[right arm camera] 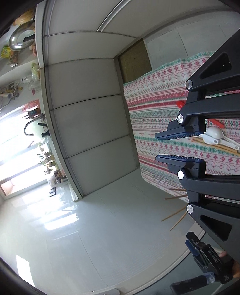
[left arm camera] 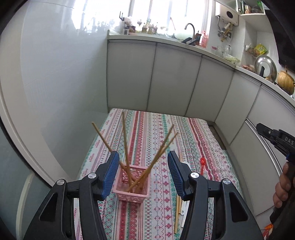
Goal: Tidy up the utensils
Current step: 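Move both tools back over the remaining chopsticks beside the white spoons, then grasp and lift a chopstick with the left tool while the right tool approaches another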
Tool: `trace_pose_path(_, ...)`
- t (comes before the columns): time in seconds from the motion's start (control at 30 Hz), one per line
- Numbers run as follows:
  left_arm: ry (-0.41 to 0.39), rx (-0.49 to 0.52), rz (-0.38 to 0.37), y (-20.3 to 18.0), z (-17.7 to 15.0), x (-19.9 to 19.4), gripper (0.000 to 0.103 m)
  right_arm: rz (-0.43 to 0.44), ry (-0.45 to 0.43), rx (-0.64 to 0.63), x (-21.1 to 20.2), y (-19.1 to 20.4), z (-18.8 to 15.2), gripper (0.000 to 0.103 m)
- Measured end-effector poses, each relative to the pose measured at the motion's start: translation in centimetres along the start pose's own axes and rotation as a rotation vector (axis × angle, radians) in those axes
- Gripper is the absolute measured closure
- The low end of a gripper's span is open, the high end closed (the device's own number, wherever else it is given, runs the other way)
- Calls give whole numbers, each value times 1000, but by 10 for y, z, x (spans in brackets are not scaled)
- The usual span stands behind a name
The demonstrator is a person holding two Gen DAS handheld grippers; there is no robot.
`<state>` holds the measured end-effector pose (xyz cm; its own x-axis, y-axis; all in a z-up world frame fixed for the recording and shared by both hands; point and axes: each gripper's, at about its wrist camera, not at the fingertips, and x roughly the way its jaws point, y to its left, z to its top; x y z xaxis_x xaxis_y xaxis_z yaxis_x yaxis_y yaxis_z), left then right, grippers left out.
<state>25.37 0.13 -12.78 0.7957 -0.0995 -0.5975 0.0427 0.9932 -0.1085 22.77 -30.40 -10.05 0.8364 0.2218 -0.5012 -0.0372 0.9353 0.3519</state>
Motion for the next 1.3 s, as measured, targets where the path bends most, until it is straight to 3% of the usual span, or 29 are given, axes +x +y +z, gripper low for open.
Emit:
trace_pose_path(0.27,136,105,-98,-67,-25,35,46,-27,123,68,26,-40,-11,84)
trace_pose_path(0.33,168,136,-117,-82,-30,49,46,-48,162,81,35,-50,-14,79)
trace_pose_path(0.37,189,151,-122,-91,-32,58,46,-57,181,90,40,-55,-16,68)
trace_pose_path(0.4,213,168,-126,-99,-34,66,46,-66,203,104,45,-61,-19,50)
trace_pose_path(0.43,238,181,-131,-106,-36,76,46,-71,219,115,49,-65,-22,46)
trace_pose_path(0.57,324,199,-147,-121,-42,116,46,-110,280,161,61,-81,-30,46)
trace_pose_path(0.73,439,146,-137,-118,-50,170,46,-99,308,208,64,-92,-33,46)
trace_pose_path(0.9,469,79,-109,-103,-51,204,50,-81,341,217,73,-93,-36,46)
trace_pose_path(1.03,501,59,-107,-99,-55,224,66,-75,342,217,79,-91,-37,49)
trace_pose_path(1.3,555,46,-86,-96,-65,258,86,-61,355,210,87,-87,-40,65)
